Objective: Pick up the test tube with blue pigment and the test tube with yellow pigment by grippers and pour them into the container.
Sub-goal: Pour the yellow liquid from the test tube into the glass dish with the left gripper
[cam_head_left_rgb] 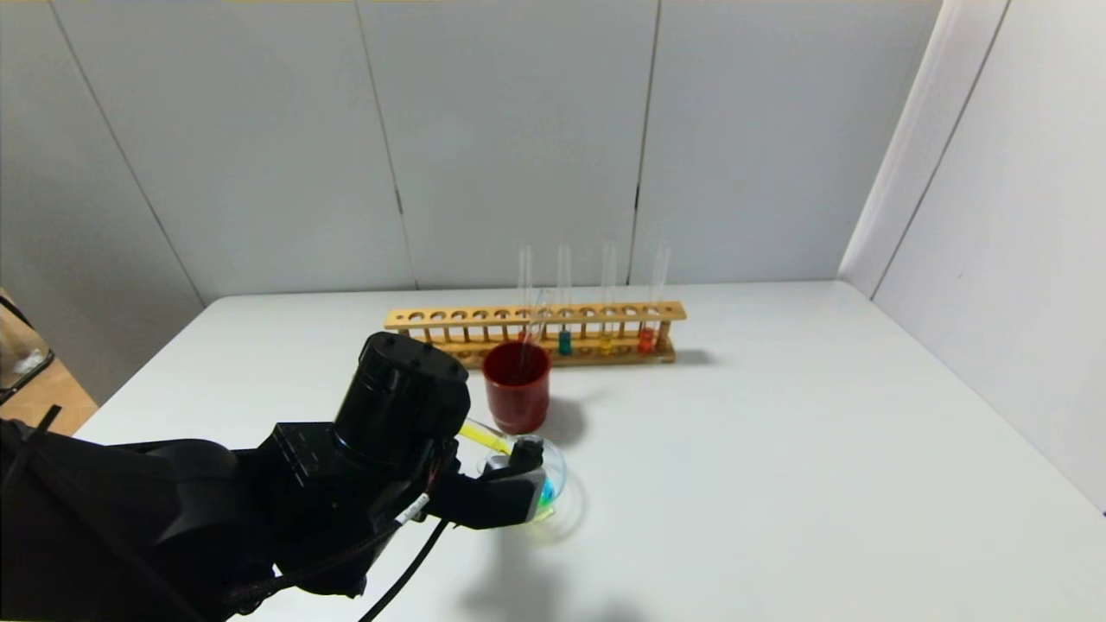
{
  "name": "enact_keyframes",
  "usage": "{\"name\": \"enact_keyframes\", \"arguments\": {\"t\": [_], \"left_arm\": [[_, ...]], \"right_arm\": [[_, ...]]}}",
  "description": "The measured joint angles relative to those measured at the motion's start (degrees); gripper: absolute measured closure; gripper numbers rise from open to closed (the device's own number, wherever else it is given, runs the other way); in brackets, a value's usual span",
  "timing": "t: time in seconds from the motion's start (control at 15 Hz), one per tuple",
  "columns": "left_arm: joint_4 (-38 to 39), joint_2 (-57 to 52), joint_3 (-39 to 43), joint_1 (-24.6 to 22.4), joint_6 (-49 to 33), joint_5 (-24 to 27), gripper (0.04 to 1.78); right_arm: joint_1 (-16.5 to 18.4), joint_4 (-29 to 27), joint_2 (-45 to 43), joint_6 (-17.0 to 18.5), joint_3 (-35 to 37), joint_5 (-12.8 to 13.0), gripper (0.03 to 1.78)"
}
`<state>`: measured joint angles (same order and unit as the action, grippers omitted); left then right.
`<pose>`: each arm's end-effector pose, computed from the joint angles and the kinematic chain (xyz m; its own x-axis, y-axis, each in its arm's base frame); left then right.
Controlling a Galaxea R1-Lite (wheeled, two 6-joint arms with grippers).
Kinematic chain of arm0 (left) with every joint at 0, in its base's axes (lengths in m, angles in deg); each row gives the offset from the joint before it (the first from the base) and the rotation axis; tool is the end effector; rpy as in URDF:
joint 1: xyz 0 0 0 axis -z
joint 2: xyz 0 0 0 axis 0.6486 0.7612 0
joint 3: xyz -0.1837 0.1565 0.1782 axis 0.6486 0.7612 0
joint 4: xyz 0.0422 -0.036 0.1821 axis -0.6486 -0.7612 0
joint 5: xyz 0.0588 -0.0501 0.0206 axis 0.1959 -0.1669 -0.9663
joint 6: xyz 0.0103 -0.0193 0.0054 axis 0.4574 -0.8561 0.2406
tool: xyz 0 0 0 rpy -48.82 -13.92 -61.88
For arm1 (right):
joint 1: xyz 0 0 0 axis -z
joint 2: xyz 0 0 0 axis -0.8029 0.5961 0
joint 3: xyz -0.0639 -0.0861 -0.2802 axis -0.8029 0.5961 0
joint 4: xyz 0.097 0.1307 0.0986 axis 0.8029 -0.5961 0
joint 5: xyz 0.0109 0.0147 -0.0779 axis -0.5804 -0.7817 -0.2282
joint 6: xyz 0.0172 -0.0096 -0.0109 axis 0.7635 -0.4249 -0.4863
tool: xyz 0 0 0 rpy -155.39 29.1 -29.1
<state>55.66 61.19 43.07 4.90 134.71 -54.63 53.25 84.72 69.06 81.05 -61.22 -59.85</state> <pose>0.2091 -0.1938 0.1440 0.8819 -0.1002 -0.4606 0.4282 -0.2381 0.8717 -0.0228 -0.0002 0.0756 1.0000 -0.0004 0.0013 0.0004 1.0000 0.0091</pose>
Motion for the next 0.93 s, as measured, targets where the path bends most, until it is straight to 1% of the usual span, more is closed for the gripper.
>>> {"name": "enact_keyframes", "arguments": {"t": [0.13,0.73,0.93], "left_arm": [[0.0,0.1,0.1,0.3,0.4,-1.2,1.55],[-0.1,0.4,0.4,0.7,2.6,-1.3,1.55],[-0.1,0.6,0.1,0.8,3.9,-3.1,1.55]], "right_arm": [[0.0,0.0,0.0,0.0,0.0,0.0,0.08],[0.0,0.0,0.0,0.0,0.0,0.0,0.08],[0.0,0.0,0.0,0.0,0.0,0.0,0.08]]}}
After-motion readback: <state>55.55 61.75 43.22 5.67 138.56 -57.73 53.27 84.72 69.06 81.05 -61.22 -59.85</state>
